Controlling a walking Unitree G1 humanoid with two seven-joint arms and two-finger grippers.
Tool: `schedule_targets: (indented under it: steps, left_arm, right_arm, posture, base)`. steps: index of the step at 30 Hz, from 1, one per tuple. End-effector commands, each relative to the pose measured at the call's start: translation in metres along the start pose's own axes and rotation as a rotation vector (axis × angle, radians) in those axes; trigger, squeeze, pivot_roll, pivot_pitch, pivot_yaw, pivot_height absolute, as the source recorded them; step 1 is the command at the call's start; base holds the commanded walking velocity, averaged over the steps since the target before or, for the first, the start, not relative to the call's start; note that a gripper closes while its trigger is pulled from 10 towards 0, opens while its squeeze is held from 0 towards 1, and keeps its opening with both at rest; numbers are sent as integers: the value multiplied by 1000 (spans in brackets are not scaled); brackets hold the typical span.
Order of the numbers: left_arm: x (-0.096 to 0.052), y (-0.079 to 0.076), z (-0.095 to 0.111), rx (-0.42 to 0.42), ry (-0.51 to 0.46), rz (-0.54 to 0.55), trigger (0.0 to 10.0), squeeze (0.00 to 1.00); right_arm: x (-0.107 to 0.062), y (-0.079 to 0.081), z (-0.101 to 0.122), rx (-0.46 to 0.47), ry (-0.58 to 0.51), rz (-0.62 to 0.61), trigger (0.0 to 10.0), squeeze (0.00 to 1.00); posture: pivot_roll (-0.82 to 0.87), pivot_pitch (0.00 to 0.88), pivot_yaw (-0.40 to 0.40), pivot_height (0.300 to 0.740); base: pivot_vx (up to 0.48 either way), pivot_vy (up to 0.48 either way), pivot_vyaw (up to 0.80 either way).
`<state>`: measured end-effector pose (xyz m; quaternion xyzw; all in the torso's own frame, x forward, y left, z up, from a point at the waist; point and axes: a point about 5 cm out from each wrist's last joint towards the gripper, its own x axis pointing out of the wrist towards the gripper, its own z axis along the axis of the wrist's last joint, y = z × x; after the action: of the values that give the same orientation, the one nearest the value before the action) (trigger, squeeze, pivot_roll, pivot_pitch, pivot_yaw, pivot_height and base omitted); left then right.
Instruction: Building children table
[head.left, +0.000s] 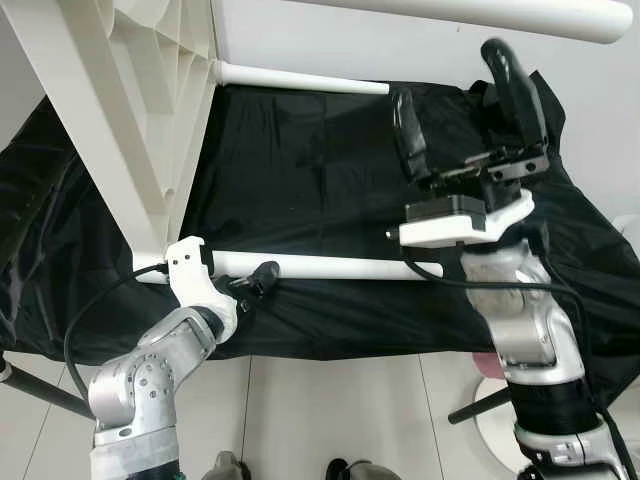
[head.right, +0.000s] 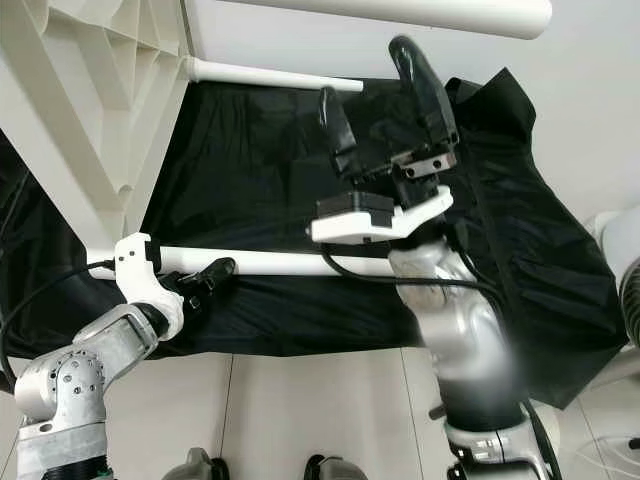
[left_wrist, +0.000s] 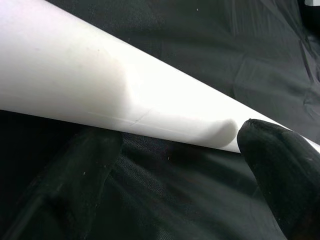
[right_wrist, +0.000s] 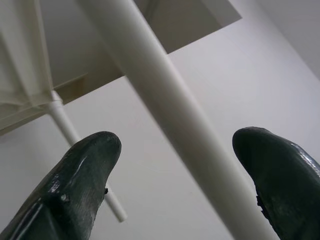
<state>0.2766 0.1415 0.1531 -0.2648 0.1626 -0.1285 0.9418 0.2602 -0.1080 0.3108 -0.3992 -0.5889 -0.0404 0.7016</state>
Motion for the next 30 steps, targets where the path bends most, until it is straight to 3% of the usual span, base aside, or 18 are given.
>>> schedule_targets:
  steps: [1,12,22,25,30]
  left_arm:
    - [3,7,-8,-8,45,65,10000,0]
    - [5,9,-5,-10,19,77,10000,0]
    - [5,9,-5,-15,13,77,10000,0]
    - [5,8,-5,-18,12,76,10000,0]
    - [4,8,-5,-18,13,76,10000,0]
  right_arm:
    - [5,-2,2,-13,-20,-15,10000,0]
    - [38,3,-2,44,-7,58,10000,0]
    - [58,8,-6,-12,37,98,10000,0]
    - [67,16,-11,-93,73,183,10000,0]
    - [72,20,-7,-90,66,201,10000,0]
  posture:
    - [34,133,-13,740]
    - [29,129,-20,740]
    - [27,130,-20,740]
    - [25,133,-16,740]
    - [22,138,-14,740]
  base:
    - [0,0,0]
    - [0,0,0]
    - [0,0,0]
    - [0,0,0]
    - [0,0,0]
